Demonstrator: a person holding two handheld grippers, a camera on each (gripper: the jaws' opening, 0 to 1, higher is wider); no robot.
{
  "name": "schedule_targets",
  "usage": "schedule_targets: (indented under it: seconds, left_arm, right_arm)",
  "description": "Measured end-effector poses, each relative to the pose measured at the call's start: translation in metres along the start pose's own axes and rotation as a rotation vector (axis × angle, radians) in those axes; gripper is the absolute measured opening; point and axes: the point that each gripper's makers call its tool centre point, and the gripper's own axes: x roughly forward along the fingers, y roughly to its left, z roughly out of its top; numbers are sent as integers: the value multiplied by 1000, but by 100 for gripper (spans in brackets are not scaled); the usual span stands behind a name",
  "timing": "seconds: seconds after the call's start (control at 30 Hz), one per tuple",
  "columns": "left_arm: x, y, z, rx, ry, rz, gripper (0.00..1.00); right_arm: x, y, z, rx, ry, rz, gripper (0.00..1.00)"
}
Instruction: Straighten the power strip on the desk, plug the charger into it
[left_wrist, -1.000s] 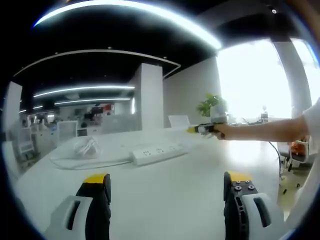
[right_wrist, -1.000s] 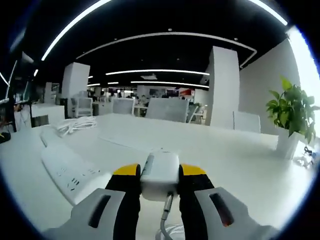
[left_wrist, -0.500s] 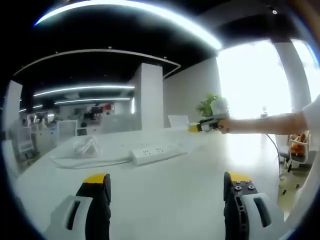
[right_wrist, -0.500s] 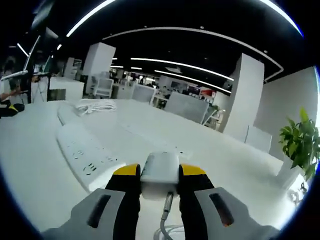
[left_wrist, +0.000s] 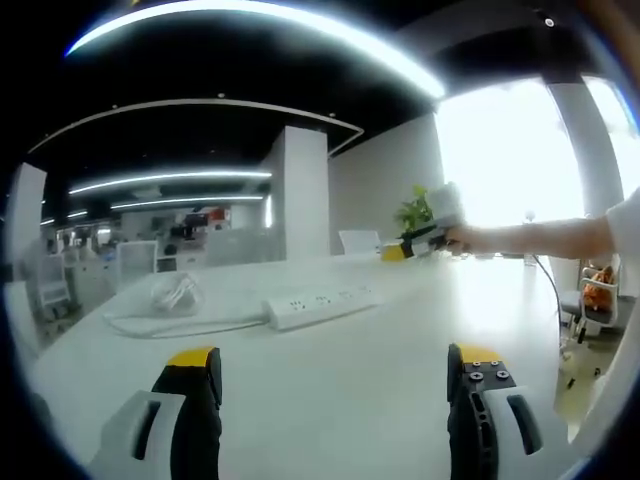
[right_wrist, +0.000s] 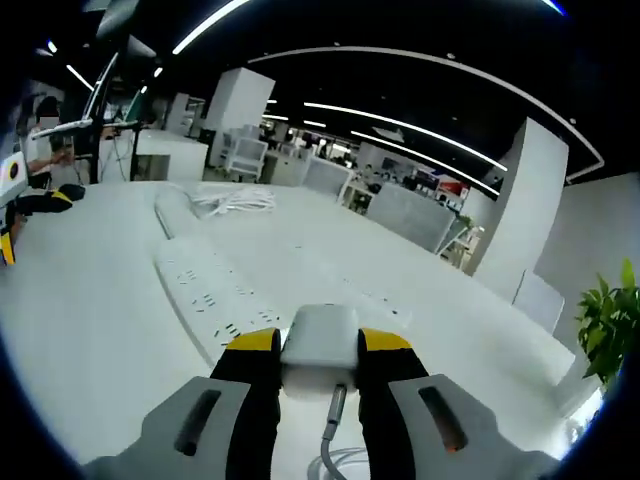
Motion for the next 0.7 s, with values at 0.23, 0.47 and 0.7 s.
schedule_targets:
  seconds: [0.23, 0.47, 0.7]
  left_arm:
    - [0, -2, -2, -1, -1, -3, 96]
    - [0, -2, -1, -3, -5, -6, 96]
    - [-1, 0, 2, -6, -10, -5, 96]
  right_arm:
    - [-4, 12, 10, -88, 48, 61, 28]
    - [-2, 27, 11, -202, 121, 127, 28]
    - [2, 42, 14, -298, 196, 204, 28]
